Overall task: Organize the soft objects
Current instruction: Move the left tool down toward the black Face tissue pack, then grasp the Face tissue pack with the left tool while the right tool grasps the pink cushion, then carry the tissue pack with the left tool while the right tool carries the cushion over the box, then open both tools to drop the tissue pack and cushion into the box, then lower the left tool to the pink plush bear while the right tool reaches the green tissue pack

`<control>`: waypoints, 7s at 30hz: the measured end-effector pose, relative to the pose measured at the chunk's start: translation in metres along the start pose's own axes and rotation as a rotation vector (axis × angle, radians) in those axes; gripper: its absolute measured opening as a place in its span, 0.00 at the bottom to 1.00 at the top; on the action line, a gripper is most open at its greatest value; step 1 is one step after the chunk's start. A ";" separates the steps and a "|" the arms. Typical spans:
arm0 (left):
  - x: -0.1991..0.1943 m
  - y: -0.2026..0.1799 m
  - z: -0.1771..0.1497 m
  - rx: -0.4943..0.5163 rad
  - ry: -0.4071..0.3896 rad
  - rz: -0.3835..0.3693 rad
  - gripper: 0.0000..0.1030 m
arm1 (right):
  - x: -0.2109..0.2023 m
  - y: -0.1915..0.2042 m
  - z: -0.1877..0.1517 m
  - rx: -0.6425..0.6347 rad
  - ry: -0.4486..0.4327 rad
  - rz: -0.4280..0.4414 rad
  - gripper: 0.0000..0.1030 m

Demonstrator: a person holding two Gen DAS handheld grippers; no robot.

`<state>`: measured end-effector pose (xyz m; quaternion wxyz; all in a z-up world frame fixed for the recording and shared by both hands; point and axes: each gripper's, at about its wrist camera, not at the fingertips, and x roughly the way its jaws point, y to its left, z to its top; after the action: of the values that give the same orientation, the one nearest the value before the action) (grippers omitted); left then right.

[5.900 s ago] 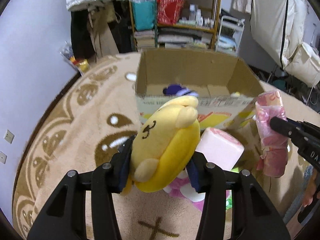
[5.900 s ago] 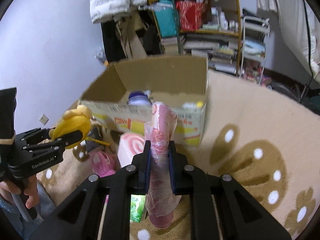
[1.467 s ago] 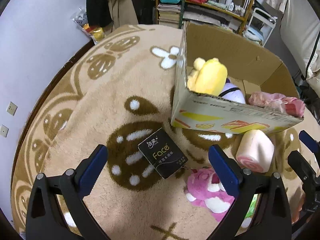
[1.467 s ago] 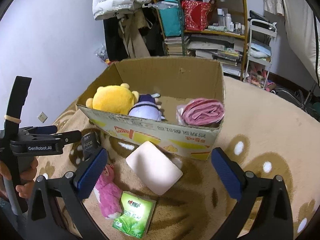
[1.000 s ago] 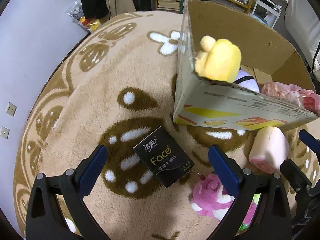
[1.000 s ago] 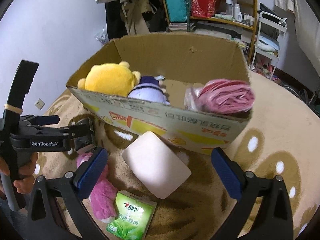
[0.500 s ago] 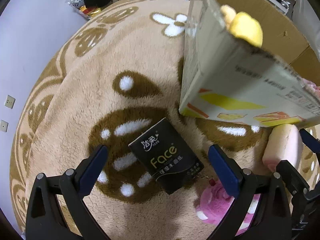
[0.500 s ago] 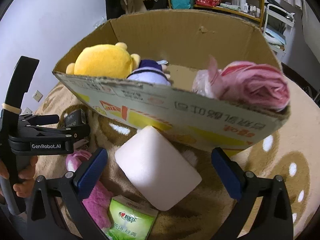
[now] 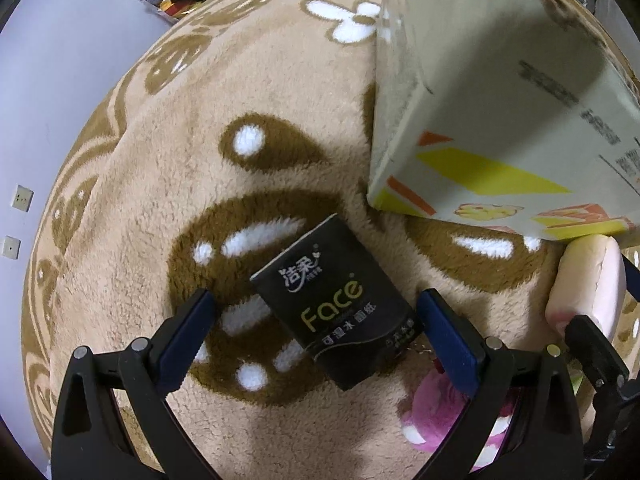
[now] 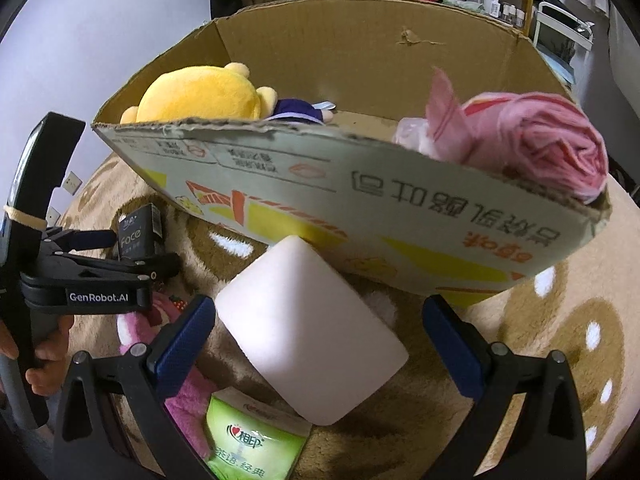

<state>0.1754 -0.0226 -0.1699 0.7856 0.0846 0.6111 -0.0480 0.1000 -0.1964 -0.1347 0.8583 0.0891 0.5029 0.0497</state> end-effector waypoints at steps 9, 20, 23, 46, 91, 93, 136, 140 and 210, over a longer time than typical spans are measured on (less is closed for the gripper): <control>0.006 0.002 -0.001 -0.010 -0.001 0.002 0.95 | 0.000 -0.003 -0.001 0.016 -0.001 0.020 0.99; -0.003 0.002 -0.003 -0.018 -0.015 -0.005 0.80 | 0.000 -0.003 -0.005 0.005 0.025 0.055 0.78; -0.007 0.002 -0.004 -0.015 -0.021 0.001 0.70 | -0.002 -0.002 -0.006 0.005 0.022 0.058 0.74; -0.070 -0.002 -0.029 -0.004 -0.192 -0.010 0.63 | -0.034 0.009 -0.009 -0.015 -0.057 0.076 0.43; -0.234 -0.008 -0.024 -0.012 -0.823 -0.103 0.63 | -0.161 0.005 0.028 -0.016 -0.557 0.016 0.42; -0.233 -0.011 -0.020 -0.001 -0.834 -0.103 0.63 | -0.156 0.001 0.033 -0.006 -0.557 0.021 0.43; -0.150 -0.050 0.019 0.102 -0.622 -0.157 0.75 | -0.088 -0.042 0.052 0.150 -0.453 0.110 0.61; -0.145 -0.050 0.020 0.099 -0.600 -0.148 0.76 | -0.085 -0.044 0.053 0.163 -0.440 0.115 0.64; -0.096 -0.035 -0.061 0.034 -0.135 -0.135 0.96 | -0.051 -0.007 -0.056 0.128 0.060 0.035 1.00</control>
<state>0.0874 -0.0483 -0.0936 0.8184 0.0529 0.5602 -0.1167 0.0259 -0.2066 -0.1191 0.8344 0.1511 0.5289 0.0348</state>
